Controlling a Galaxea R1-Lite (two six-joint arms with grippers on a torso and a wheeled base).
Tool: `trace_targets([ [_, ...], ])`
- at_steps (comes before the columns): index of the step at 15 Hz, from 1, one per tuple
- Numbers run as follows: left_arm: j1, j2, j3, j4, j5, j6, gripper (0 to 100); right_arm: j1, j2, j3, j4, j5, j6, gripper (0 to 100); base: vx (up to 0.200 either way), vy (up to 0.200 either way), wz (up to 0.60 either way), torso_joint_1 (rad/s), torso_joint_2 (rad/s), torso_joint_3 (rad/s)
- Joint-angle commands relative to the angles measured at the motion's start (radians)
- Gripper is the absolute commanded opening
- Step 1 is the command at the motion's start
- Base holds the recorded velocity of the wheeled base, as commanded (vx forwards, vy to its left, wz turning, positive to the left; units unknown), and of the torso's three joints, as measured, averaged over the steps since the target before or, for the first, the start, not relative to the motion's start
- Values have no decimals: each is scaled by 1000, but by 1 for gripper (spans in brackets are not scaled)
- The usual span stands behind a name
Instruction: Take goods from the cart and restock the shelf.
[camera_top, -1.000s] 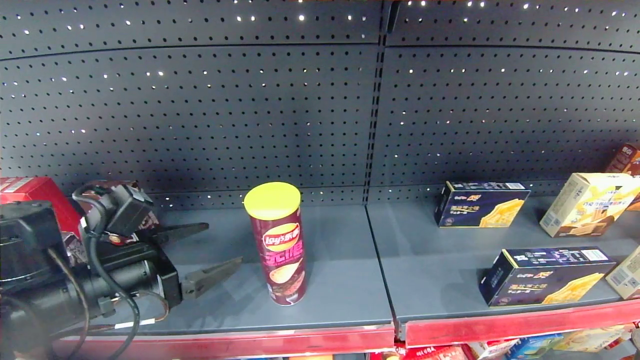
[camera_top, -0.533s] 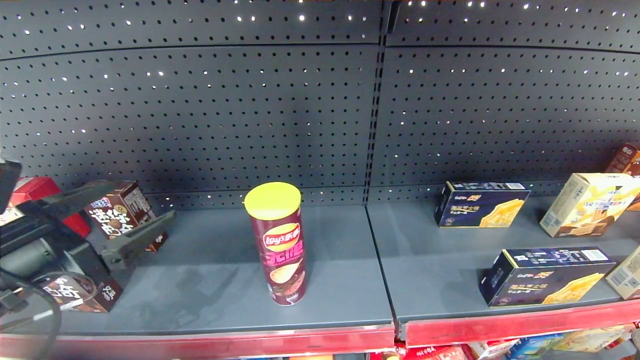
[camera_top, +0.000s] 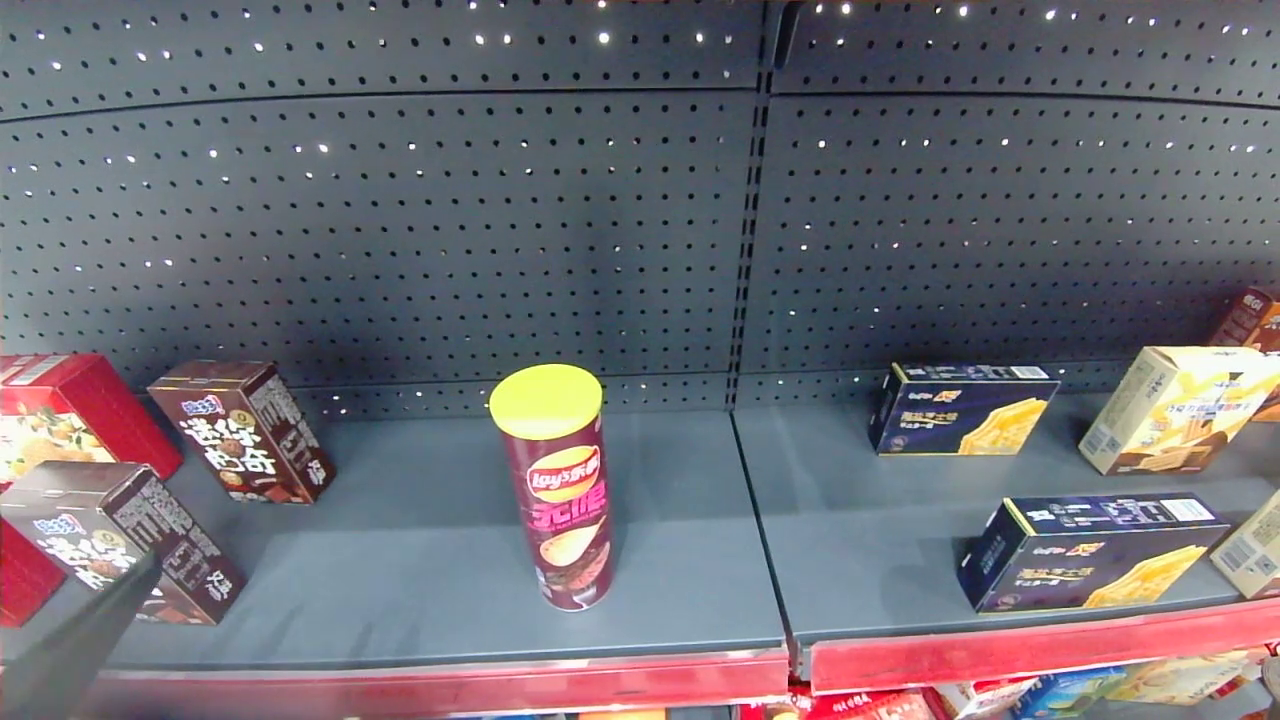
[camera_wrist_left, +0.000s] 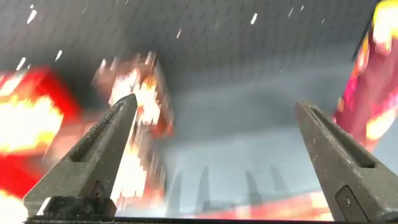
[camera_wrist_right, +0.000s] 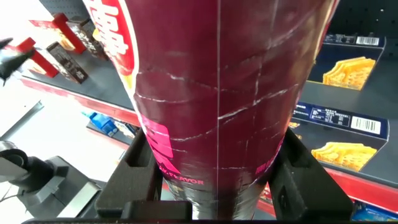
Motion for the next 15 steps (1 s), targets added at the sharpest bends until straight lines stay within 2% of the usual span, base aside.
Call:
trace_targets([
  [1,1,-466,72,379,51,-23,100,17,7,-11,3,1,-2,0,0,0,0,0,0,0],
  [2,4,-613,107,478,55,-34,100,25,6,-9,6,1,-2,0,0,0,0,0,0,0],
  [3,-3,-647,133,502,67,-26,100,26,7,-11,5,1,-3,0,0,0,0,0,0,0],
  [4,-5,-644,169,456,101,-29,100,29,9,-11,2,1,-3,0,0,0,0,0,0,0],
  [6,-5,-644,226,416,76,-35,100,46,33,-8,-3,1,-8,0,0,0,0,0,0,0],
  [7,-5,-644,224,409,67,-38,100,52,38,-8,-6,1,-9,0,0,0,0,0,0,0],
  [8,-5,-644,224,409,-4,-58,100,71,73,-6,-12,-3,-20,0,0,0,0,0,0,0],
  [9,-5,-644,224,409,-27,-74,100,71,85,-2,-29,-5,-31,0,0,0,0,0,0,0],
  [11,-5,-644,221,413,-93,-80,100,71,141,25,-139,-11,-40,0,0,0,0,0,0,0],
  [15,-5,-644,221,413,-99,-61,100,80,234,26,-218,-3,-40,0,0,0,0,0,0,0],
])
